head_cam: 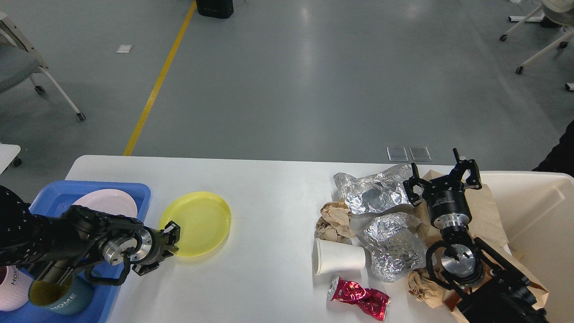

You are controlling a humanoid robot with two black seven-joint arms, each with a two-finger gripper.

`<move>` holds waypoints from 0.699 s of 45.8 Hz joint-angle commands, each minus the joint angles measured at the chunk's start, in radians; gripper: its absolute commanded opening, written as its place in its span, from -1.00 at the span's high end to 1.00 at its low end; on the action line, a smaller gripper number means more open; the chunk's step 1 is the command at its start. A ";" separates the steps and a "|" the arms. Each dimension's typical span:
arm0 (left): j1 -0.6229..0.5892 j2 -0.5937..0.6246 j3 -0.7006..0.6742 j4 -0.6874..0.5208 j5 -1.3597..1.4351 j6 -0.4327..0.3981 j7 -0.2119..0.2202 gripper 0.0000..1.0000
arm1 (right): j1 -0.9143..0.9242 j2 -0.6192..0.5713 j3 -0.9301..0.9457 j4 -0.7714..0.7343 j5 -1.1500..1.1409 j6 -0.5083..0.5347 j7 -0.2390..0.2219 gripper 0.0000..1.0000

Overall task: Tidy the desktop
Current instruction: 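Grip the yellow plate's rim with the left gripper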

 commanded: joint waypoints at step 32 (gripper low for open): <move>-0.065 0.052 0.003 -0.030 0.000 -0.112 0.055 1.00 | 0.000 0.000 0.000 0.000 0.000 0.000 0.000 -1.00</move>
